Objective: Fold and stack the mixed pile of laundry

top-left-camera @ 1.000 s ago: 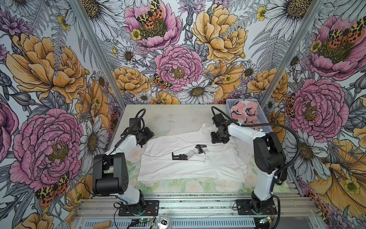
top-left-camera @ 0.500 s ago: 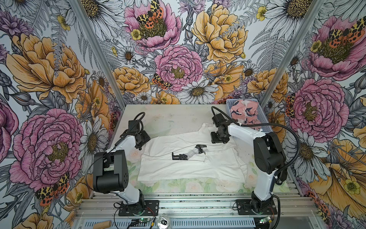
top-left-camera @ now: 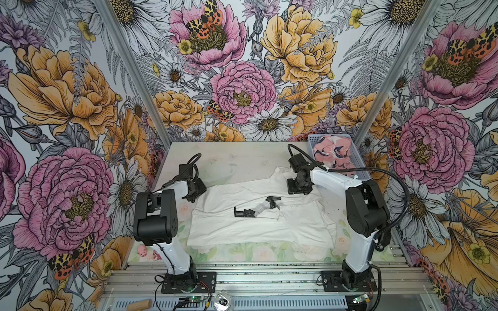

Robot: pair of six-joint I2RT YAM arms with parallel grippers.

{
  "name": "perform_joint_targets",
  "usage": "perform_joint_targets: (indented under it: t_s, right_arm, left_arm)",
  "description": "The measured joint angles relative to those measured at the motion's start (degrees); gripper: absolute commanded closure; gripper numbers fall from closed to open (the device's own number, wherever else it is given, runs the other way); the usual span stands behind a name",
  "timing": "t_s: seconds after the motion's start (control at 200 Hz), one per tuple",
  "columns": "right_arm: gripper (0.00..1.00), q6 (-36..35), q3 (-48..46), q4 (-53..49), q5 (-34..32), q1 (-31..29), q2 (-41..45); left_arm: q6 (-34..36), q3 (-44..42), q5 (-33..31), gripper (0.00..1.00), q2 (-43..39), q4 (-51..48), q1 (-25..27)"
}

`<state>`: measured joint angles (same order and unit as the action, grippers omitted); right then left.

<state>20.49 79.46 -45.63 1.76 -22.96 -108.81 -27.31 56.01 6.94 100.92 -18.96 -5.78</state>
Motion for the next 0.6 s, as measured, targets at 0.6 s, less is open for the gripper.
perform_joint_targets:
  t_s: [0.6]
  right_arm:
    - [0.49, 0.02, 0.00, -0.02, 0.00, -0.02, 0.00]
  left_arm:
    - [0.48, 1.33, 1.88, 1.00, 1.86, 1.36, -0.09]
